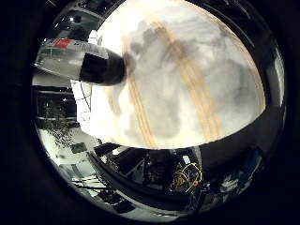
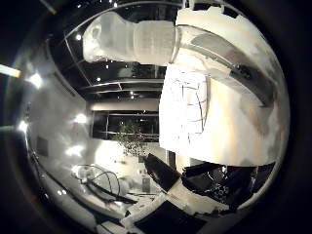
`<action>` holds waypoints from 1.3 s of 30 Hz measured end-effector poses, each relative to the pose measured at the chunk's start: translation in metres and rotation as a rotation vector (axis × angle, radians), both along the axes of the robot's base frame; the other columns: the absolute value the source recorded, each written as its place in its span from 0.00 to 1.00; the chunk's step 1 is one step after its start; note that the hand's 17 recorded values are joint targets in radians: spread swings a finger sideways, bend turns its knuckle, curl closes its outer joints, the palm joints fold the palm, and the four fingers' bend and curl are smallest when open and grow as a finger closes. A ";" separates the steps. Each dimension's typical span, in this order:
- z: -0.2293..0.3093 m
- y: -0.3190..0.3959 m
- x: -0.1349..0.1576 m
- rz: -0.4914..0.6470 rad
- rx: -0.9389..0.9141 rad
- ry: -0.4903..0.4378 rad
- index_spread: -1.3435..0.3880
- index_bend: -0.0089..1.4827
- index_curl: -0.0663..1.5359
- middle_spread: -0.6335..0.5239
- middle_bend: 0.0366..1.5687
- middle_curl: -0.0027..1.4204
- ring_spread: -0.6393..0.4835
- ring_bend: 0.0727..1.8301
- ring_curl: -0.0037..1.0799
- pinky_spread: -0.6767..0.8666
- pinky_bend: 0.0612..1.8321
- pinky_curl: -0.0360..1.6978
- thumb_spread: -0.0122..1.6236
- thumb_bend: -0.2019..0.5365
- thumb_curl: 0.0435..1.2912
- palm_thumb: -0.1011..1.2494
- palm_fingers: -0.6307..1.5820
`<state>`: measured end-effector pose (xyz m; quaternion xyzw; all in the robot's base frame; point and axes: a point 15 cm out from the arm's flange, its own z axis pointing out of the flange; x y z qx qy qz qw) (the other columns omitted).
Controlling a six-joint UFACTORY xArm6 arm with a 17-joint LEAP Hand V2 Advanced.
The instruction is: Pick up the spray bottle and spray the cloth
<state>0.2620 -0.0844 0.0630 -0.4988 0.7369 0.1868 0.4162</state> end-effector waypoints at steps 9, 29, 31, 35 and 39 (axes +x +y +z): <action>0.000 0.004 0.003 -0.012 0.029 -0.009 0.69 0.11 0.21 0.72 0.12 0.24 0.75 0.20 0.24 0.71 0.25 0.18 0.62 0.24 0.20 0.40 0.33; 0.015 0.004 0.009 -0.072 0.100 -0.070 0.69 0.11 0.22 0.69 0.11 0.24 0.76 0.20 0.25 0.72 0.23 0.18 0.64 0.23 0.19 0.36 0.35; 0.017 0.005 0.009 -0.073 0.112 -0.074 0.69 0.11 0.22 0.69 0.11 0.24 0.76 0.20 0.25 0.72 0.23 0.18 0.63 0.23 0.19 0.35 0.35; 0.019 0.008 0.009 -0.075 0.142 -0.077 0.69 0.11 0.22 0.70 0.11 0.24 0.76 0.20 0.25 0.72 0.23 0.18 0.63 0.24 0.19 0.35 0.35; 0.018 0.010 0.009 -0.072 0.147 -0.074 0.69 0.11 0.21 0.70 0.11 0.24 0.76 0.20 0.25 0.72 0.22 0.18 0.63 0.24 0.19 0.35 0.35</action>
